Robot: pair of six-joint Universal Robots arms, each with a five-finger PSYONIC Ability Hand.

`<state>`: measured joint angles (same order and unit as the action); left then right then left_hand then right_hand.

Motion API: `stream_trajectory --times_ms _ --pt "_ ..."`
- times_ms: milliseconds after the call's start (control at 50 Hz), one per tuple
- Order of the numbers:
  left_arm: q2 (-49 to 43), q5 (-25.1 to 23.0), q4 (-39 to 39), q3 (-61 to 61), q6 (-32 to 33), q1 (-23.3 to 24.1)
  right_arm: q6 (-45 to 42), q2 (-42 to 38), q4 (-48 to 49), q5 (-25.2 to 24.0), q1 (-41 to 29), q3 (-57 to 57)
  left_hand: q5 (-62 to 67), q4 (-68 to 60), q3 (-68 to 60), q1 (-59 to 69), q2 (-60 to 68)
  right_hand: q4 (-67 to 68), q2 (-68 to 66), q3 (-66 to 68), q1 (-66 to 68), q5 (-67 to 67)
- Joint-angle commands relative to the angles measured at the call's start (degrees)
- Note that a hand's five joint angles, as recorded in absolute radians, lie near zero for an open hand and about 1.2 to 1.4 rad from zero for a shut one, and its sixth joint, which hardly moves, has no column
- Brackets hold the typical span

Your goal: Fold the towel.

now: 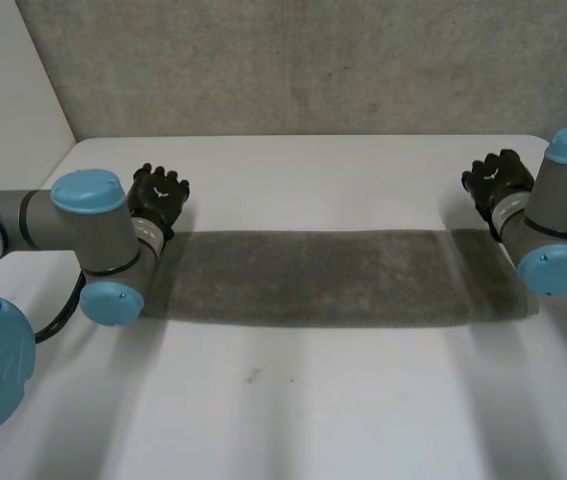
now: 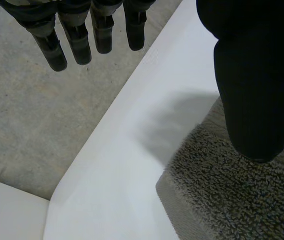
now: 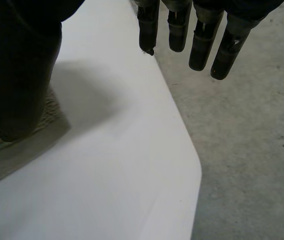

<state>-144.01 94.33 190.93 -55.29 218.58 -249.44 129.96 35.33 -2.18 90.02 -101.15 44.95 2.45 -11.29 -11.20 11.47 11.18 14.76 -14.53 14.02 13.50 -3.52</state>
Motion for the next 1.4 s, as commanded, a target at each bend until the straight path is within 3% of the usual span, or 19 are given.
stream_trajectory --times_ms 20,200,300,400,520,640,740,780,800,820,840,1020,1200,1300,1400 --pt "10.3 3.1 -0.1 -6.1 -2.4 0.4 12.4 11.8 -0.5 -2.3 0.8 3.6 -2.5 1.3 1.2 -1.5 -1.2 -4.8 4.5 -4.0 -3.5 3.5" --pt "24.7 2.3 0.9 -22.7 -11.5 0.4 14.4 24.6 -1.2 -7.8 1.3 22.1 -2.5 1.3 1.2 -1.5 -1.2 -4.8 4.5 -4.0 -3.5 3.5" --pt "31.7 0.1 4.0 -34.5 -17.6 0.2 14.3 30.9 -0.2 -9.6 6.0 37.7 -2.4 1.2 1.2 -1.4 -1.1 -4.8 4.5 -4.0 -3.5 3.5" --pt "34.1 -1.3 6.9 -41.3 -20.7 0.2 14.0 32.0 2.8 -13.2 8.2 46.3 -2.4 1.2 1.2 -1.4 -1.1 -4.8 4.5 -4.0 -3.5 3.5" --pt "34.5 -1.3 10.2 -45.0 -21.5 0.3 13.8 30.9 10.2 -14.3 11.2 53.6 -2.4 1.2 1.2 -1.4 -1.1 -4.8 4.5 -4.0 -3.5 3.5" --pt "34.5 -1.3 10.4 -44.9 -21.6 0.3 12.8 27.5 15.9 -14.6 11.7 54.7 -2.4 1.2 1.2 -1.4 -1.1 -2.3 2.1 -1.6 -1.1 1.1" --pt "34.4 -1.3 10.5 -44.7 -21.6 0.4 11.2 25.1 17.4 -15.6 12.6 54.2 -2.4 1.2 1.2 -1.4 -1.1 12.5 -12.7 13.2 13.7 -13.7" --pt "34.4 -1.3 10.5 -45.0 -21.6 0.3 10.5 23.9 17.6 -16.0 12.8 53.7 -2.4 1.2 1.2 -1.4 -1.1 42.2 -42.5 43.0 43.5 -43.5" --pt "34.4 -1.3 10.5 -45.0 -21.6 0.3 10.5 23.9 17.6 -16.0 12.8 53.7 -2.4 1.2 1.2 -1.4 -1.1 42.4 -42.7 43.2 43.7 -43.7" --pt "34.4 -1.3 10.5 -45.1 -21.6 0.4 10.2 23.8 17.7 -16.1 13.2 53.3 -2.4 1.2 1.2 -1.4 -1.1 61.6 -61.8 62.3 62.8 -62.8" --pt "34.4 -1.3 10.5 -45.2 -21.6 0.4 10.2 23.8 18.0 -15.8 13.7 53.0 -2.4 1.2 1.2 -1.4 -1.1 65.2 -65.4 65.9 66.5 -66.4" --pt "34.5 -1.3 10.6 -45.5 -21.6 0.4 9.4 24.7 18.4 -15.0 19.6 50.7 -2.4 1.2 1.2 -1.4 -1.1 65.2 -65.5 66.0 66.5 -66.5" --pt "34.5 -1.3 10.5 -45.6 -21.6 0.8 -3.0 24.5 16.0 -13.2 26.5 46.3 -2.4 1.2 1.2 -1.4 -1.1 65.2 -65.5 66.0 66.5 -66.5" --pt "34.4 -1.2 10.6 -45.5 -21.6 0.8 -0.1 26.3 15.7 -11.6 21.2 42.7 -2.5 1.3 1.2 -1.5 -1.2 65.2 -65.5 66.0 66.5 -66.5" --pt "34.6 -1.1 10.6 -45.4 -21.8 0.6 7.7 27.0 14.8 -8.3 4.5 34.4 -2.5 1.3 1.2 -1.5 -1.2 65.2 -65.5 66.0 66.5 -66.5"
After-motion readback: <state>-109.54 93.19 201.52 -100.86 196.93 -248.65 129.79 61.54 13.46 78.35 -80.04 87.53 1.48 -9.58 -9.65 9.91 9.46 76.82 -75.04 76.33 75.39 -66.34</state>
